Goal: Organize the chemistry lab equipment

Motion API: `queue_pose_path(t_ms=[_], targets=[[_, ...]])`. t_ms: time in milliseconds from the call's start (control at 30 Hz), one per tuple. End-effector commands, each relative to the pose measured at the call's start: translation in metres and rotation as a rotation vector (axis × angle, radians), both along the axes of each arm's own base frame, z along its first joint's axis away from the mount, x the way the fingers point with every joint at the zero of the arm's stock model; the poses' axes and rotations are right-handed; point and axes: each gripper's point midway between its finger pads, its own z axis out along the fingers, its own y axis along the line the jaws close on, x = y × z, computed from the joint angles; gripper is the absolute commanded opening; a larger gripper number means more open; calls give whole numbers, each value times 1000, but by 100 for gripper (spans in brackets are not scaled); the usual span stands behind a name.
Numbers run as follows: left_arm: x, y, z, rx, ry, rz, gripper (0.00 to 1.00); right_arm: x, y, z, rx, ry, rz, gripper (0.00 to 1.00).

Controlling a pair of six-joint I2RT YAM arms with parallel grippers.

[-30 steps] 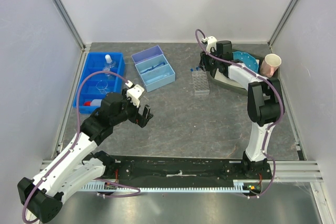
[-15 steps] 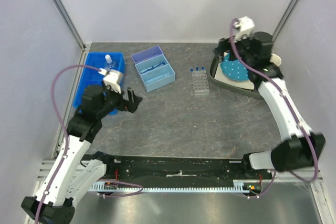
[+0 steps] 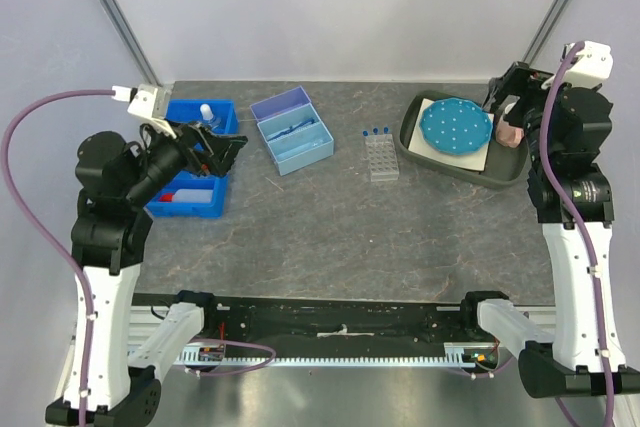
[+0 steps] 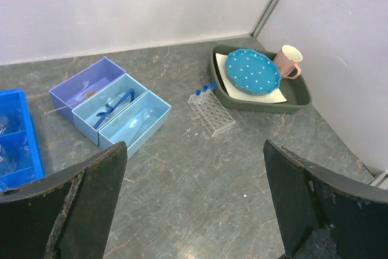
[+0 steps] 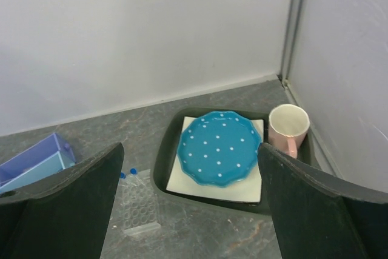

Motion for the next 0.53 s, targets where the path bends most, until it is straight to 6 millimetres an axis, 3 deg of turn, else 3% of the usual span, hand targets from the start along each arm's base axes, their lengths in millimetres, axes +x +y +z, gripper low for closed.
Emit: queue_pose_path(t_ms=[0, 500], targets=[[-20, 0, 10, -27, 17, -6, 100, -12, -18, -8, -17, 49, -99, 98], [-24, 8, -5, -13, 32, 35, 100, -16, -4, -15, -57, 66, -6, 98]])
